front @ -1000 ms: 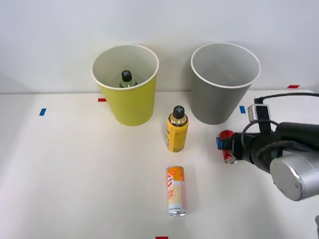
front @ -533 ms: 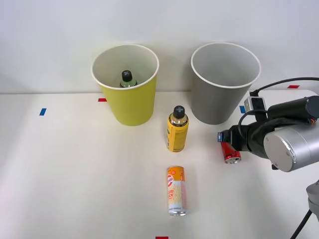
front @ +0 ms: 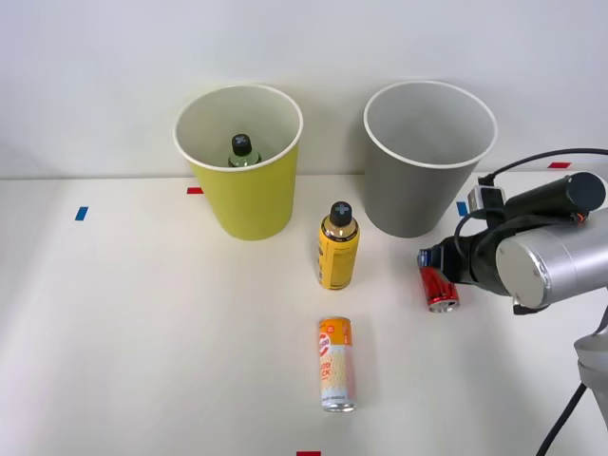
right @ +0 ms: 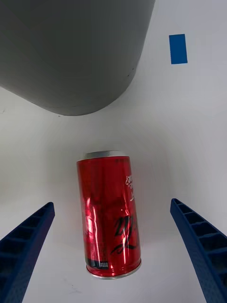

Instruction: Put cans in the gray bin, plastic bottles in the light green bin

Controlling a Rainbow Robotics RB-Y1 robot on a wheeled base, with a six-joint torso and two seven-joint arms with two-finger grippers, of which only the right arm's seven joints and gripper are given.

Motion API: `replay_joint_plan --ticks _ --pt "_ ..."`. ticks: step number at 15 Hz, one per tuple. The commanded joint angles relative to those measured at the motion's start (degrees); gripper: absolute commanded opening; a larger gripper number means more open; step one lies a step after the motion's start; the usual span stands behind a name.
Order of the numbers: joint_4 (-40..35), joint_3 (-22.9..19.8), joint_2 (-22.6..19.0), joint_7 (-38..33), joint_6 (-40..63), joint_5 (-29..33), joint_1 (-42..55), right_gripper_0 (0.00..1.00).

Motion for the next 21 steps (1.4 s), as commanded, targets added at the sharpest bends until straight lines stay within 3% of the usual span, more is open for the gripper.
replay_joint_plan --ticks 1,8,21 --pt "3.9 -0.1 1.5 0.3 0.0 1.3 -2.9 0.83" --pt "7.5 -0.6 2.8 0.0 -0.6 2.7 -4.0 0.82" --pt "16.9 -1.1 9.1 0.8 -3.6 13.1 -5.9 0.80"
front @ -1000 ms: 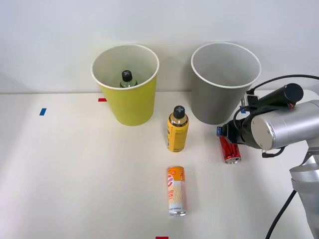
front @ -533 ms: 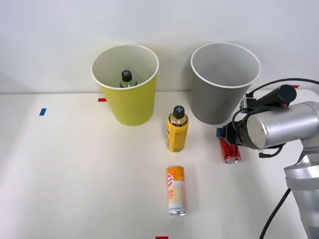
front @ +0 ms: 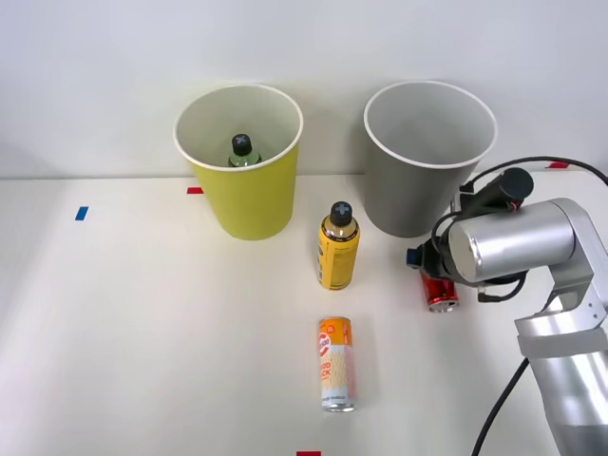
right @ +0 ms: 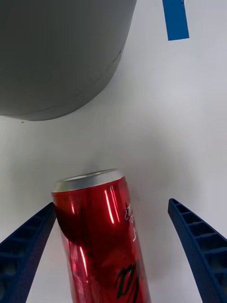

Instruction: Put cans in the gray bin, plastic bottles in the light green bin

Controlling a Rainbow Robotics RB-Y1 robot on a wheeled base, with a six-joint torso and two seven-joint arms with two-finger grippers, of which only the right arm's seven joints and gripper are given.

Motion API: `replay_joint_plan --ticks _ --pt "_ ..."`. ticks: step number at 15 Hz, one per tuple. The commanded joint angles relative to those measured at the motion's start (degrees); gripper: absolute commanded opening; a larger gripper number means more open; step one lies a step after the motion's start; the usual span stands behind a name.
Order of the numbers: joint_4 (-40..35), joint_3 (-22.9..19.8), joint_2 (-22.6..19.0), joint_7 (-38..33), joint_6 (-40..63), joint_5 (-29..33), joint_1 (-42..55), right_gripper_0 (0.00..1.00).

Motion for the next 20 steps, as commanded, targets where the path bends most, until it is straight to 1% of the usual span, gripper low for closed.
replay_joint_plan --ticks 1,4,7,8,9,10,15,17,20 --pt "3.1 -0.1 1.4 0.1 -2.6 2.4 -0.1 0.80" --pt "5.7 -0.1 2.9 -0.1 -4.6 5.1 -0.4 0.78" --pt "5.6 -0.2 4.2 -0.3 -4.7 6.6 -0.5 0.76" --pt "5.7 -0.2 4.5 -0.2 -4.7 7.0 -0.5 0.63" --pt "5.6 -0.2 4.8 -0.1 -4.6 7.3 -0.5 0.10" --pt "5.6 -0.5 5.0 0.2 -4.6 7.6 -0.5 0.00" --pt "5.6 -1.8 6.6 0.9 -4.7 8.2 -0.5 0.00" --pt "5.5 -1.8 6.6 1.4 -4.7 8.0 -0.5 0.00" --pt "3.0 -3.1 6.6 3.6 -4.6 4.4 0.0 0.00"
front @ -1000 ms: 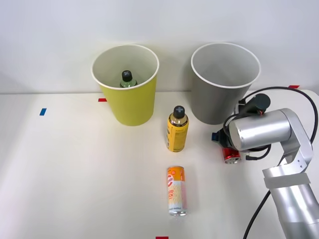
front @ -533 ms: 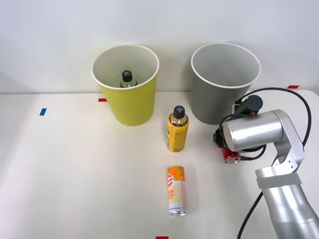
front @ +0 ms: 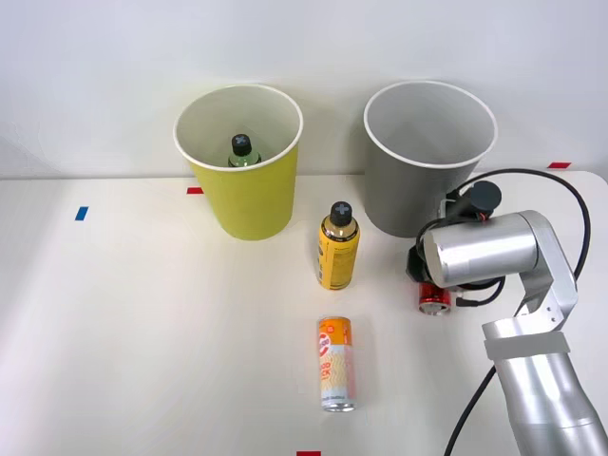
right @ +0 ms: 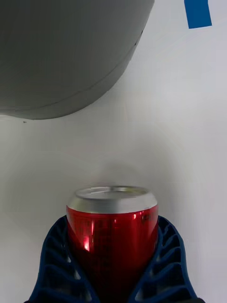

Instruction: Put cans in the gray bin, plastic bottles in the light green bin

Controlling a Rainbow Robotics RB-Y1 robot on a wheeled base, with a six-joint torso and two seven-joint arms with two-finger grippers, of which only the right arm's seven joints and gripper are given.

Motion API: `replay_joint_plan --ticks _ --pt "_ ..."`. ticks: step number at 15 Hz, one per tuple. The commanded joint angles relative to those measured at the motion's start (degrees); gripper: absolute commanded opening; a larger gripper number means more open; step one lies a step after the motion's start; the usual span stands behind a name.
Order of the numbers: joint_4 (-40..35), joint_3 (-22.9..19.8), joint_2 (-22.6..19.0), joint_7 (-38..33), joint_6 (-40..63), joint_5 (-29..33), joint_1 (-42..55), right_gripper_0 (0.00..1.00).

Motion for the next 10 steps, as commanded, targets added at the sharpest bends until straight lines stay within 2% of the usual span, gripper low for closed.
replay_joint_plan --ticks 1,5,10 --pt "-3.3 -1.8 0.0 4.4 0.2 -4.1 1.0 0.00" --pt "-13.7 -7.2 0.0 19.6 9.2 -9.7 3.8 0.00" --pt "-22.5 -9.4 0.1 24.2 9.4 -17.5 7.7 0.00"
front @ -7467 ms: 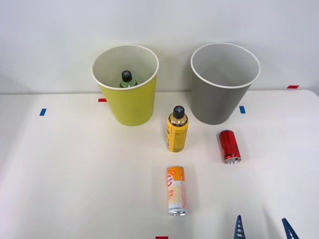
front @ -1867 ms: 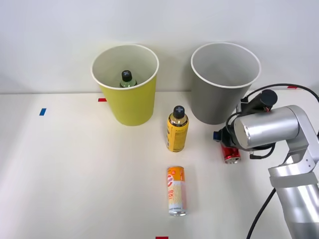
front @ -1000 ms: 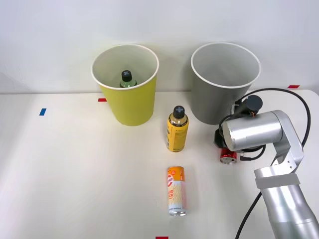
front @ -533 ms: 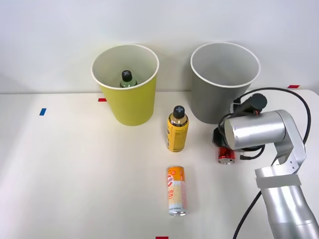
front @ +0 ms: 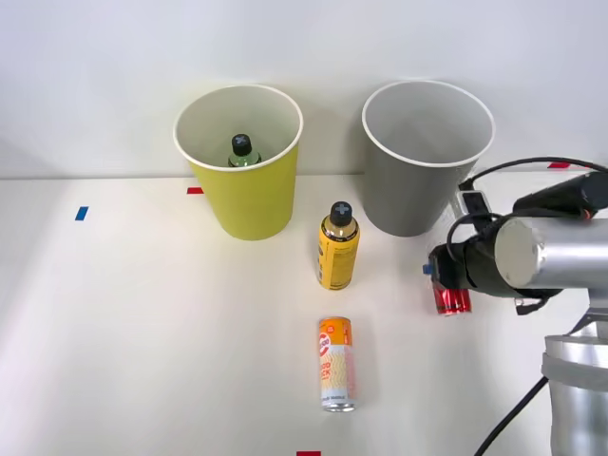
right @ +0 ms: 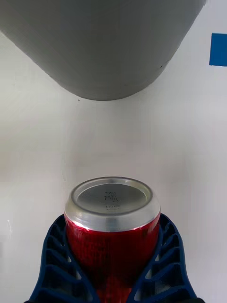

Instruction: Put cans in the gray bin, plastic bottles in the light green bin

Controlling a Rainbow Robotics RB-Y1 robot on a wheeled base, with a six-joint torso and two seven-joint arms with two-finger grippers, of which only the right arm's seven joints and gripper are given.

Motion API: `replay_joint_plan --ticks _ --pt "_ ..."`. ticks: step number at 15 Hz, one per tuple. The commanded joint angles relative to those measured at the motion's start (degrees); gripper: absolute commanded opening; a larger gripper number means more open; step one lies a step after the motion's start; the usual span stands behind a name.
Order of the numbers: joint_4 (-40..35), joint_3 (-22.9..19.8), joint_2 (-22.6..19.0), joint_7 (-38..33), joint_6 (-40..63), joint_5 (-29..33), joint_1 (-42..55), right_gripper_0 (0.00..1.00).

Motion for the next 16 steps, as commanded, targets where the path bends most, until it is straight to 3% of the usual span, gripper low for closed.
replay_joint_plan --ticks 1,6,11,16 --pt "-5.9 -0.7 0.0 0.8 0.1 -5.3 2.0 0.00" --pt "-15.6 -3.3 0.0 3.2 0.0 -16.4 5.1 0.00" --pt "-21.7 -7.6 2.8 6.0 -0.8 -24.9 5.5 0.00" --pt "-22.5 -7.5 3.5 6.5 -15.0 -31.3 5.4 0.00"
